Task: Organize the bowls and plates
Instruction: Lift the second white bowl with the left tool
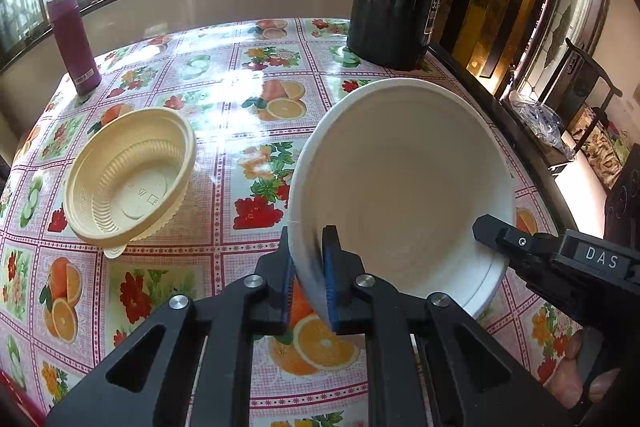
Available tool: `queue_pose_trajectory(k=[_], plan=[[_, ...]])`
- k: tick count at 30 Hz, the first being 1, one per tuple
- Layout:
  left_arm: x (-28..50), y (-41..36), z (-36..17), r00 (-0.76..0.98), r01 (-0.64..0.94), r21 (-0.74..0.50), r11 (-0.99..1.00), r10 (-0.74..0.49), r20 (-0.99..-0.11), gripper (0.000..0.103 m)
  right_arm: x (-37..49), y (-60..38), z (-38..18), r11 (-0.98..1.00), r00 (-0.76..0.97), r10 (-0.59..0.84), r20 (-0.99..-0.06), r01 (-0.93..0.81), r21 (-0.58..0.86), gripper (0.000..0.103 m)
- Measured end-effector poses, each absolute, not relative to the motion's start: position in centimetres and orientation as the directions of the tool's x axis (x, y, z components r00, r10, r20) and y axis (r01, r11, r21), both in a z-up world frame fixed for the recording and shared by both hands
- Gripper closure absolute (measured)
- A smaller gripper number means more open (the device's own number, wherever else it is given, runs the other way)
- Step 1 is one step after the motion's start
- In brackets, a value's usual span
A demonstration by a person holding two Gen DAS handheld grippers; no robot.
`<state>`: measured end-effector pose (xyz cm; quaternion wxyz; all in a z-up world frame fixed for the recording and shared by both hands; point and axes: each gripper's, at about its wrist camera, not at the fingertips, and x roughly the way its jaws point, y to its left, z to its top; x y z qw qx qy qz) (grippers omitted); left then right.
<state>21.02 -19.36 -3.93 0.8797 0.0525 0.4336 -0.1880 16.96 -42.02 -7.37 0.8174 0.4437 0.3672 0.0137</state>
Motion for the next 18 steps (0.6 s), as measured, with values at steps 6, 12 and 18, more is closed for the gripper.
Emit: queue_pose_trajectory(k=[6,12,18], plan=[[19.2,-16.9,-3.9,0.567,0.345,-0.085,0.935,-0.279,-0.775,0.092,15.6,-40.0,-7.6,0.621,0.722,0.377,-0.580,0.268,0.737,0.093],[17.3,-14.7,-3.7,0.582,0.321,-0.090,0.943,-0.272,-0.766,0.092,14.0,-37.8,-7.5,0.633,0.726,0.397,-0.562,0.227,0.740,0.094],[15.4,-12.5,-3.2,0.609,0.304,-0.082,0.949,-0.260,-0.750,0.092,12.1,-35.3,-7.3,0.643,0.735,0.417,-0.534,0.177,0.745,0.094]])
